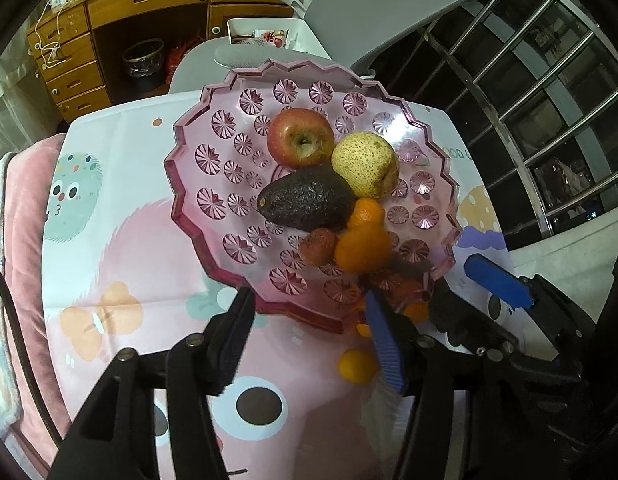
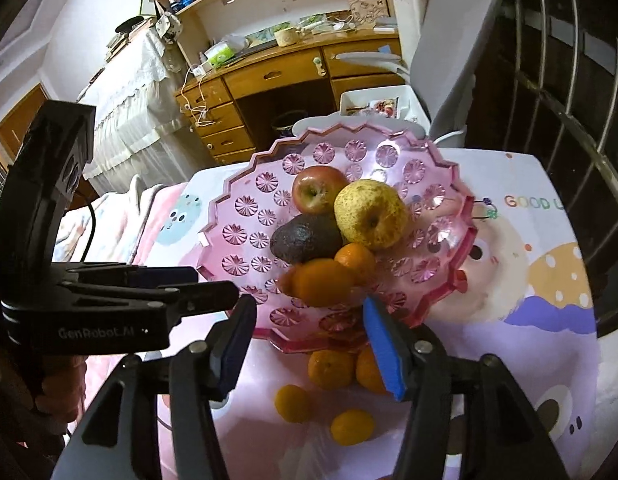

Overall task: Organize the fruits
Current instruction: 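Drop both held fruits into the pink bowl and open the tools, then grasp a mandarin with the left tool while the right tool grasps a small brown fruit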

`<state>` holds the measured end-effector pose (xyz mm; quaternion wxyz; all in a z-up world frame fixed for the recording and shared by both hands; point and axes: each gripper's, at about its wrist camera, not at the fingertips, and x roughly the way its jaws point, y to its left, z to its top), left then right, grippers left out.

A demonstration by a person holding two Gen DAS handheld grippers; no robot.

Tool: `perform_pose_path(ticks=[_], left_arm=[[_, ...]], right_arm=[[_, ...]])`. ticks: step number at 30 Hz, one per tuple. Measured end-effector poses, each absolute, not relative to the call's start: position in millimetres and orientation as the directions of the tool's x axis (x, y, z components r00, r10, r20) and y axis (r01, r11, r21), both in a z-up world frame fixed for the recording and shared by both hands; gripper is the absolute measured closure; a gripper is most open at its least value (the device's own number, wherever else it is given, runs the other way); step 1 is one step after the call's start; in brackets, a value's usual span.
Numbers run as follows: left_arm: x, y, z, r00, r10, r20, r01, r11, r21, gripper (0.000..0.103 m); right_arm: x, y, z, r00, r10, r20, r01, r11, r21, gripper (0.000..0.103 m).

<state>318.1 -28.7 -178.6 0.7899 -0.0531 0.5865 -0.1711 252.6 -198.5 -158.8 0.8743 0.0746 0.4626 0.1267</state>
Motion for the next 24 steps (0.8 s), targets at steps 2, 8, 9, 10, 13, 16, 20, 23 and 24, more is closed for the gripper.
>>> perform_pose_path(ticks=[2, 8, 9, 10, 13, 16, 20, 23, 24], left_arm=[[313.8, -29.0, -174.4, 0.256, -0.333, -0.908, 0.215, 0.935, -0.282, 0.038], [300.3, -34.0, -163.8, 0.249, -0.342, -0.906, 0.248, 0.927, -0.282, 0.032], [298.2, -35.7, -162.6, 0.247, -0.344, -0.906, 0.257, 0.925, -0.282, 0.03], [296.0, -37.1, -161.0, 0.247, -0.346, -0.905, 0.264, 0.923, -0.281, 0.028], [289.2, -43.5, -157.8, 0.239, -0.359, -0.902, 0.289, 0.914, -0.287, 0.024], [283.3, -52.2, -158.3, 0.223, -0.366, -0.904, 0.316, 0.904, -0.288, 0.023], [272.0, -63.9, -161.8, 0.197, -0.365, -0.91, 0.363, 0.889, -0.278, 0.022], [264.0, -71.7, -168.3, 0.172, -0.363, -0.916, 0.392, 0.878, -0.275, 0.022], [261.7, -73.8, -170.5, 0.169, -0.36, -0.918, 0.399, 0.876, -0.27, 0.022]], right_arm=[[246.8, -200.6, -154.9, 0.544, 0.282, -0.79, -0.142, 0.959, 0.245, 0.046], [220.4, -212.3, -145.6, 0.562, 0.253, -0.787, -0.094, 0.965, 0.244, 0.046], [214.0, -214.9, -144.6, 0.566, 0.242, -0.788, -0.08, 0.968, 0.239, 0.046], [208.4, -217.2, -144.2, 0.568, 0.231, -0.79, -0.068, 0.97, 0.235, 0.046], [191.5, -224.0, -143.0, 0.574, 0.202, -0.793, -0.029, 0.973, 0.227, 0.046], [175.9, -230.3, -142.9, 0.581, 0.169, -0.796, 0.01, 0.977, 0.215, 0.046], [155.2, -239.9, -146.3, 0.585, 0.125, -0.801, 0.072, 0.976, 0.205, 0.046], [139.7, -245.3, -151.5, 0.586, 0.093, -0.805, 0.121, 0.972, 0.201, 0.041], [135.9, -246.2, -152.9, 0.587, 0.086, -0.805, 0.132, 0.971, 0.2, 0.039]])
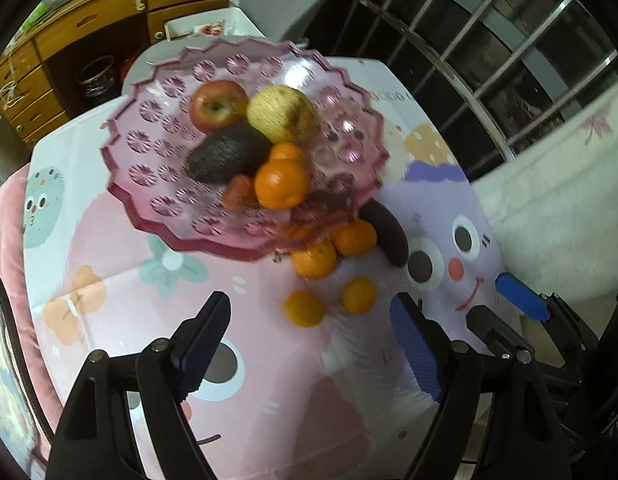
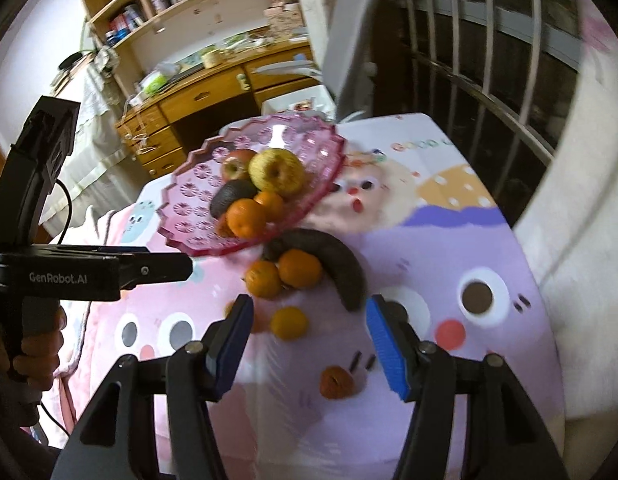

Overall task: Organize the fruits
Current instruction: 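Grasp a mandarin with the left tool while the right tool grasps a small brown fruit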

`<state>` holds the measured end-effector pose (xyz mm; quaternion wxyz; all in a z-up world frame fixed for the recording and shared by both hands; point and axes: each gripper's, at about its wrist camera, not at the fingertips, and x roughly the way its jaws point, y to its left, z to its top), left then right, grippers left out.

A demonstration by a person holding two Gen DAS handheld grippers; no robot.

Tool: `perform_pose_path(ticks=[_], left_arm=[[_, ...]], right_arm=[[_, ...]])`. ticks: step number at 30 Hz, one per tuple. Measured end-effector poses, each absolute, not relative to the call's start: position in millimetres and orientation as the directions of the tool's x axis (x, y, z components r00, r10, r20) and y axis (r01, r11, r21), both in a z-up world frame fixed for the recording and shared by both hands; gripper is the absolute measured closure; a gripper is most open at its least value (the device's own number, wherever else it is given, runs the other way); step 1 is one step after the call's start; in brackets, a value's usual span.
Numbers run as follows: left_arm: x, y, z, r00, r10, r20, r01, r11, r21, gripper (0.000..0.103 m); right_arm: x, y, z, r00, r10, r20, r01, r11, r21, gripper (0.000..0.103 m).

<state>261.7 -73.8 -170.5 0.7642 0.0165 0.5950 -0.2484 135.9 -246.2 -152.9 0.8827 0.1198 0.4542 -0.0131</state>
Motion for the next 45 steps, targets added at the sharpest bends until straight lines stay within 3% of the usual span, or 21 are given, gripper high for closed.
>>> perform_pose_path(ticks=[14, 21, 33, 42, 45], left_arm=[[250.6, -87.3, -217.4, 0.127, -0.319, -0.939, 0.437, 0.868, -0.236, 0.022], [260.7, -93.4, -242.3, 0.109, -0.297, -0.949, 0.446, 0.868, -0.22, 0.034], [263.6, -99.9, -266.2, 0.041, -0.293, -0.955, 0.44, 0.864, -0.246, 0.062], [266.5, -102.4, -269.2, 0.045, -0.295, -0.954, 0.435, 0.866, -0.247, 0.069], [266.6, -105.1, -269.5, 0.046, -0.292, -0.955, 0.432, 0.868, -0.245, 0.069]], right_arm=[[108.1, -243.7, -201.1, 0.504, 0.06, -0.862, 0.23, 0.952, 0.201, 0.038], [114.2, -235.8, -229.7, 0.439, 0.073, -0.896, 0.236, 0.952, 0.193, 0.039], [125.5, -233.3, -252.4, 0.389, 0.095, -0.916, 0.219, 0.956, 0.193, 0.057], [135.1, -238.5, -254.1, 0.383, 0.087, -0.92, 0.201, 0.964, 0.175, 0.073], [137.3, -240.3, -254.1, 0.376, 0.098, -0.922, 0.195, 0.964, 0.182, 0.073]])
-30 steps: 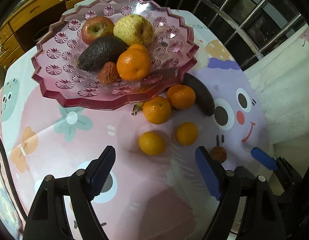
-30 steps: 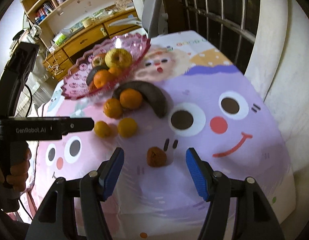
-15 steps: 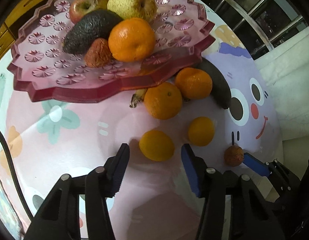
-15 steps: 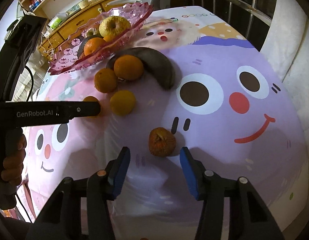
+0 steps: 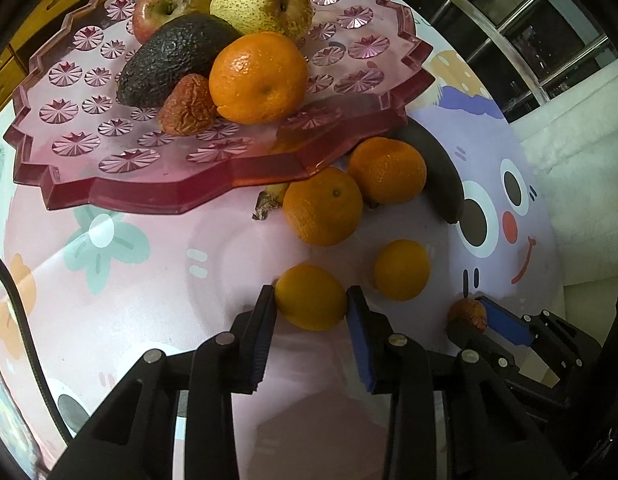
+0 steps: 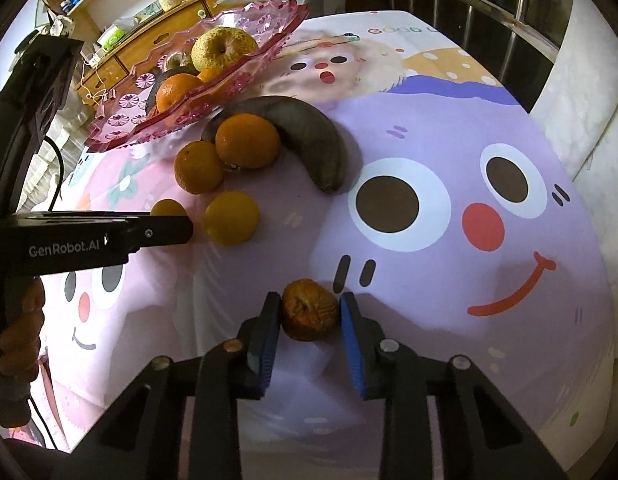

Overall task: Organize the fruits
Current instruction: 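Grasp a mandarin with the left tool while the right tool grasps a small brown fruit, then carry the mandarin and brown fruit over the pink bowl and open both tools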

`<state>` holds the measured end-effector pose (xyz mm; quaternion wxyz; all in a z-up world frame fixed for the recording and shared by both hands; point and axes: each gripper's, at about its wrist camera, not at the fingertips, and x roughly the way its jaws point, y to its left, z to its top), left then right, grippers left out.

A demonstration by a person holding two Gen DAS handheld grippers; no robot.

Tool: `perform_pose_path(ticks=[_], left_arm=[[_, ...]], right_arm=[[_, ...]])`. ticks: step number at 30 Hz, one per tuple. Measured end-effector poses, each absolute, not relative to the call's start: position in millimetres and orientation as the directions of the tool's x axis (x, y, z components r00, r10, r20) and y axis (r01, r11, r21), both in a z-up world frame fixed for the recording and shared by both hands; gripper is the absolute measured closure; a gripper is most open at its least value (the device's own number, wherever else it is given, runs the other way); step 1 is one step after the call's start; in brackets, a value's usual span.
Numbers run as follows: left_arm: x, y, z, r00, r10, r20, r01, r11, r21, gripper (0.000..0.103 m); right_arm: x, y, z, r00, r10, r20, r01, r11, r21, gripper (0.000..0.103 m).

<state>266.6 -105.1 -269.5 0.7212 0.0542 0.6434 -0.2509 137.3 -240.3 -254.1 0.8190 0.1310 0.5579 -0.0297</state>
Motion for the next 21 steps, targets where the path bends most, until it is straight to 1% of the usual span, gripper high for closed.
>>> perform_pose_path(ticks=[11, 21], left_arm=[[259.9, -93.5, -248.5, 0.068, -0.314, -0.947, 0.381, 0.885, -0.266, 0.069], [243.1, -77.6, -195.4, 0.133, -0.337, -0.932, 0.384, 0.885, -0.265, 0.069]], right_arm=[[153.0, -235.6, -233.7, 0.333, 0.102, -0.937, 0.12, 0.981, 0.15, 0.074], [179.1, -228.4, -187.5, 0.365, 0.134, -0.921, 0.004, 0.989, 0.145, 0.074]])
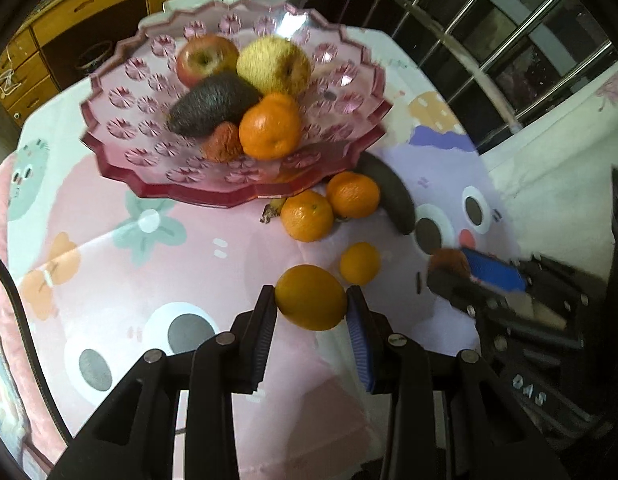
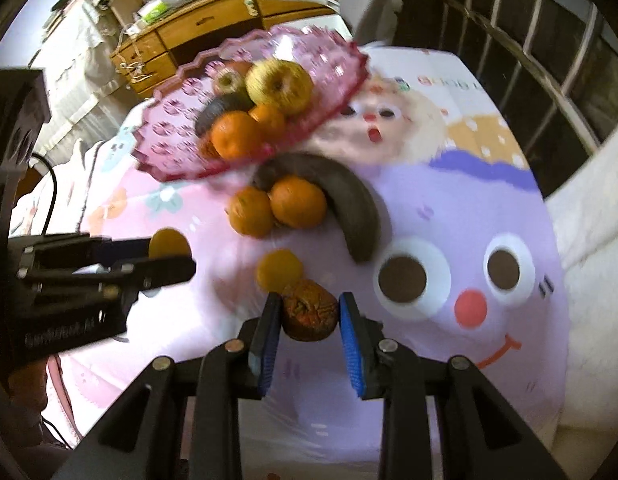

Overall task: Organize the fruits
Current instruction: 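Carry the mandarin and brown fruit over the pink bowl and open both tools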

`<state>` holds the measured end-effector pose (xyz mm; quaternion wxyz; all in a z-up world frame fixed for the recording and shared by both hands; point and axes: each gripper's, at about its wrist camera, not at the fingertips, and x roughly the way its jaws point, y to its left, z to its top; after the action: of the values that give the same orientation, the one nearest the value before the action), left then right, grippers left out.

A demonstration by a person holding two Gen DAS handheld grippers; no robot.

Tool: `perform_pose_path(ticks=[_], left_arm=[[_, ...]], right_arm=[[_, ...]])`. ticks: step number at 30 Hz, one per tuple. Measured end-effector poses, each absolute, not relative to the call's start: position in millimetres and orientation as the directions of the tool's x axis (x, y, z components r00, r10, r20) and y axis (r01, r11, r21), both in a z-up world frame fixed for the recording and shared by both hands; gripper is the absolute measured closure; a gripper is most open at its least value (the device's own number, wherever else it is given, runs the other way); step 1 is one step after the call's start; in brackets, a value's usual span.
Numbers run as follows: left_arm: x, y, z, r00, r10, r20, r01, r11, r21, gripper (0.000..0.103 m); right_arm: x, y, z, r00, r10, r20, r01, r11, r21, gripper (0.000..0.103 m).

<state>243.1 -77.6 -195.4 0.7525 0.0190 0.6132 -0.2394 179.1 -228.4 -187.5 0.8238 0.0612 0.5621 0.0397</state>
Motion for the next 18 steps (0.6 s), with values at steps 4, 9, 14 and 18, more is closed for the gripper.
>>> perform_pose_path(ticks=[4, 9, 14, 18], left_arm=[[241.2, -72.5, -176.9, 0.164, -0.358, -0.919, 0.365, 0.888, -0.28, 0.069], [241.8, -67.2, -156.0, 0.213, -0.376, -0.902, 0.348, 0.892, -0.289, 0.069], [255.2, -60.5, -138.9, 0.274, -0.386, -0.881, 0.307, 0.903, -0.3, 0.069], [269.2, -51.1, -131.5, 0.336, -0.376, -0.864, 0.258, 0.919, -0.299, 0.069]], right_arm=[[193.5, -224.2, -164.5, 0.39, 0.158, -0.907, -0.064, 0.987, 0.145, 0.074], [210.2, -220.0, -137.4, 0.439, 0.194, -0.877, -0.136, 0.98, 0.148, 0.074], [229.8, -216.1, -116.9, 0.485, 0.219, -0.847, -0.184, 0.972, 0.146, 0.074], [246.3, -216.8, -113.2, 0.505, 0.234, -0.831, -0.201, 0.968, 0.151, 0.074]])
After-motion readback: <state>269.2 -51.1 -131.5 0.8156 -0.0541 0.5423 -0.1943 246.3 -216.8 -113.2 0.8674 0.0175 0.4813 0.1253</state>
